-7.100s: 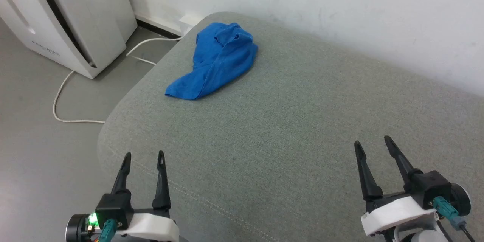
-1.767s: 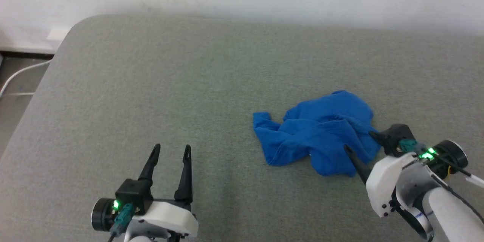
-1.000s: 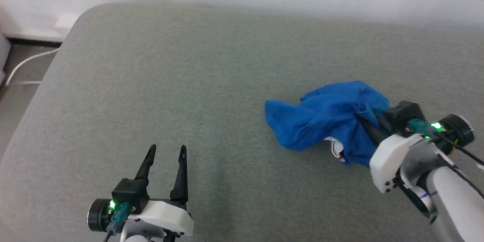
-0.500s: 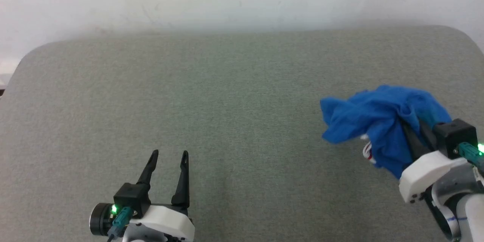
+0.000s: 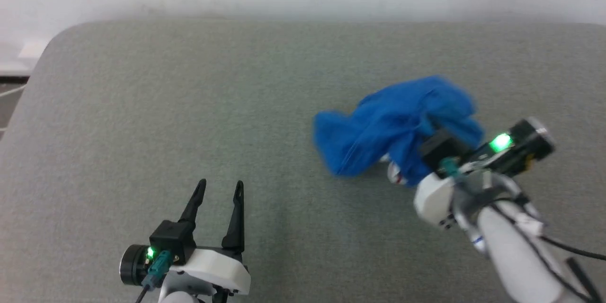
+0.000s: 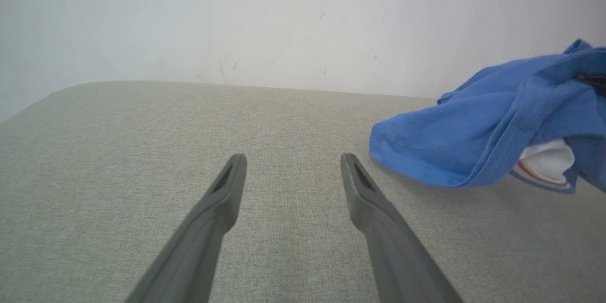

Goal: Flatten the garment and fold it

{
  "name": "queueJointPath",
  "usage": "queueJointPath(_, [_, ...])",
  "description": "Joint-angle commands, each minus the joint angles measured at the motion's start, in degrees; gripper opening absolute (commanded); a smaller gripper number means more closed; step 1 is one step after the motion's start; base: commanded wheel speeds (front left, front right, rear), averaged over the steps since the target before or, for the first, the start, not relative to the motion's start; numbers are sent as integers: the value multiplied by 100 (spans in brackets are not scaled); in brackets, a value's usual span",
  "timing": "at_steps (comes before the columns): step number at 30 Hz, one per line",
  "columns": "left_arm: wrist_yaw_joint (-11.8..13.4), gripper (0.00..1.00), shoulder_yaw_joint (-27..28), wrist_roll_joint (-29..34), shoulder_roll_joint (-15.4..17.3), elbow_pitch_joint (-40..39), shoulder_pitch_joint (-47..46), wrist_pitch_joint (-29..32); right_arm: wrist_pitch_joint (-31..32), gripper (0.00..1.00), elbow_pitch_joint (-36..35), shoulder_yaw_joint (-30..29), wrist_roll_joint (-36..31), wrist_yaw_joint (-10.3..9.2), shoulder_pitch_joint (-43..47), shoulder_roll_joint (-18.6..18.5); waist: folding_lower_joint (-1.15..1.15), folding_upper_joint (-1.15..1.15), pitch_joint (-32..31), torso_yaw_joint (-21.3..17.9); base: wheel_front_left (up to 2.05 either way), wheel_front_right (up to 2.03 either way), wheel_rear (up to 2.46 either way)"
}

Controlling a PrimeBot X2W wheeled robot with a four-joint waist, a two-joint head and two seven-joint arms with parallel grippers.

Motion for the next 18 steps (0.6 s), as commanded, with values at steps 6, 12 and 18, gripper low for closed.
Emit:
queueJointPath(6, [-77,100,-10,-7,-47,122,-146,-27,-253,0,1558,1228,310,-12,-387,256,-1,0,302,578,0,0,0])
queueJointPath(12, [-63,100,13,-3,-60,161,-68,-27,-559,100,1924,1887,1392,-12,-431,461,-1,0,145,540,0,0,0])
queueJointPath(18, [-136,100,7,22,-64,116,-4,-27,-666,100,1190,1814,2567,-12,-357,169,-1,0,-86,177,0,0,0])
